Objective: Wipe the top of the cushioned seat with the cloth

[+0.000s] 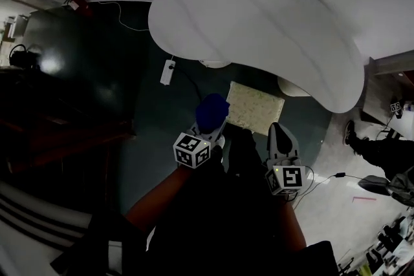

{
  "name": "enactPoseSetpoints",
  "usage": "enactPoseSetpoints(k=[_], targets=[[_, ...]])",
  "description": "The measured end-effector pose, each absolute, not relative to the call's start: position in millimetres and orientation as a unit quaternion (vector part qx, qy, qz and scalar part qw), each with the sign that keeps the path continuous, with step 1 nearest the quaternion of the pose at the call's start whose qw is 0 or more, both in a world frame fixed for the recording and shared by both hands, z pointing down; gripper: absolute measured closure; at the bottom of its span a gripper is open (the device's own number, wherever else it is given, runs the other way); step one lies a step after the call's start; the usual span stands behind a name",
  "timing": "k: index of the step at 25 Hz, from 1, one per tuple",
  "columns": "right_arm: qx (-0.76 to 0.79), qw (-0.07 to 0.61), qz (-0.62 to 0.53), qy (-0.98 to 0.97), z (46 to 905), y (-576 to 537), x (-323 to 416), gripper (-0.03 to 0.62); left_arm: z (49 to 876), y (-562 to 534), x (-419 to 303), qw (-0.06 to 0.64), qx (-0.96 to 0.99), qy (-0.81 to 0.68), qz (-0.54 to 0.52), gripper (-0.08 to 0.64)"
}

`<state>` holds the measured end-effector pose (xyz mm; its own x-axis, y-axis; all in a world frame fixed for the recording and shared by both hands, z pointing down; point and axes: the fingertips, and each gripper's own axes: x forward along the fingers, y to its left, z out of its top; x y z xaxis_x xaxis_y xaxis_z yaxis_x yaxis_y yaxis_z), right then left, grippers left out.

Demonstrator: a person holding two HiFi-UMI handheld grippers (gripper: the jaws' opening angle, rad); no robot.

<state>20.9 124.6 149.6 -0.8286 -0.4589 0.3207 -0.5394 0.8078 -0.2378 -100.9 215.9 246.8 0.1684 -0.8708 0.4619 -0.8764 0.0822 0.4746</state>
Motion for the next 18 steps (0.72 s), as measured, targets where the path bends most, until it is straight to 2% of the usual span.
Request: enactPoseSetpoints(k=[4, 8, 18], targets=[[0.266, 0.133, 0.163, -0.941, 190, 86, 20, 0.555, 272, 180, -94, 0.351, 0.673, -0.651, 0.026, 0.520], [0.287, 0.126, 0.225, -0.922, 232, 53, 13, 0.555, 335, 157, -99, 0.341, 0.663, -0.658, 0.104, 0.520], [0.298, 0.138, 0.194, -0.924, 345, 14, 1, 0.555, 505, 132, -112, 0.405, 0.645, -0.627, 0.165, 0.519]])
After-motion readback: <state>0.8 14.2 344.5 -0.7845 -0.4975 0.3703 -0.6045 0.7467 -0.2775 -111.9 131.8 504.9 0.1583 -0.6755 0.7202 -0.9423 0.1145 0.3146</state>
